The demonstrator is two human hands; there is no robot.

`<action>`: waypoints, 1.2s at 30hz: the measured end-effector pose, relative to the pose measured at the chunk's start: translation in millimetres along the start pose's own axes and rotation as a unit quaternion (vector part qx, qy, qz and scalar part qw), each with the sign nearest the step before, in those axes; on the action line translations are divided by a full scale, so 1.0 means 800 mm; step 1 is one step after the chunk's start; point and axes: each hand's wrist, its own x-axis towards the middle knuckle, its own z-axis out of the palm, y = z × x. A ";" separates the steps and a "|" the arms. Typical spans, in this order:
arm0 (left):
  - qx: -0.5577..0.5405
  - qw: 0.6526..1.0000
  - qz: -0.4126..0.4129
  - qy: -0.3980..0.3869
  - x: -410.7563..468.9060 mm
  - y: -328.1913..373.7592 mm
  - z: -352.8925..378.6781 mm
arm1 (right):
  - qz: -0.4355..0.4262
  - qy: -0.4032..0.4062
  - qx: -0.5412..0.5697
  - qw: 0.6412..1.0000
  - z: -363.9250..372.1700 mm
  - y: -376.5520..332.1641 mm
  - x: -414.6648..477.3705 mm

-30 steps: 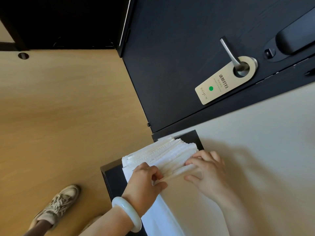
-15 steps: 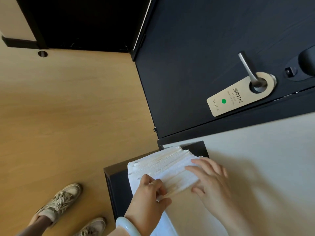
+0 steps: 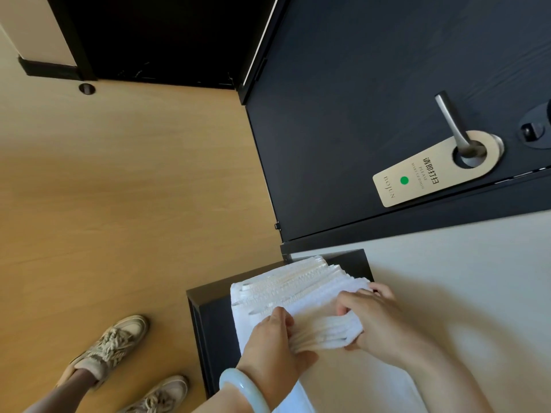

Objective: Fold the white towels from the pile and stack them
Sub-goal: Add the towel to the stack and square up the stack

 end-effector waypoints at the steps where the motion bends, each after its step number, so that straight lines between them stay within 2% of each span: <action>1: 0.002 1.000 0.007 0.000 -0.001 0.002 -0.001 | 0.018 -0.012 0.033 0.999 -0.009 0.002 0.000; 4: -0.002 0.999 0.020 0.033 0.005 0.003 -0.006 | 0.034 -0.026 0.097 0.994 -0.025 -0.001 0.014; 7: -0.009 0.998 -0.009 0.056 0.015 -0.004 -0.011 | 0.041 -0.050 0.122 0.990 -0.021 -0.010 0.030; 9: -0.030 0.997 -0.020 0.063 0.017 -0.008 -0.013 | 0.028 -0.060 0.110 0.992 -0.015 -0.008 0.037; 13: -0.060 0.995 -0.037 0.077 0.014 -0.015 -0.007 | -0.032 0.003 0.029 0.999 -0.009 -0.002 0.046; 14: -0.067 0.994 -0.049 0.071 0.013 -0.019 -0.007 | -0.037 -0.002 0.007 0.999 -0.005 -0.003 0.050; 17: -0.145 0.981 -0.125 0.017 0.015 -0.033 -0.017 | -0.011 -0.074 -0.011 0.997 0.001 -0.006 0.061; 19: -0.241 0.958 -0.158 0.004 0.015 -0.044 -0.023 | 0.001 -0.093 -0.020 0.995 -0.003 -0.010 0.066; 21: -0.322 0.927 -0.187 0.049 0.014 -0.055 -0.026 | 0.002 -0.057 -0.051 0.997 -0.011 -0.019 0.060; 24: -0.376 0.889 -0.241 0.101 0.012 -0.070 -0.022 | 0.011 0.125 -0.129 0.984 -0.008 -0.048 0.032; 27: -0.418 0.864 -0.268 0.079 0.009 -0.080 -0.011 | 0.076 0.351 -0.054 0.932 0.026 -0.085 -0.008; 29: -0.399 0.875 -0.266 0.072 0.008 -0.082 -0.004 | 0.097 0.435 0.011 0.895 0.053 -0.106 -0.023; 30: -0.385 0.882 -0.262 0.070 0.008 -0.082 -0.001 | 0.095 0.441 0.047 0.891 0.068 -0.115 -0.027; 32: -0.359 0.896 -0.250 0.074 0.007 -0.082 0.003 | 0.100 0.396 0.103 0.907 0.096 -0.132 -0.027; 36: -0.303 0.927 -0.202 0.086 0.007 -0.083 0.009 | 0.142 0.295 0.092 0.940 0.114 -0.144 -0.024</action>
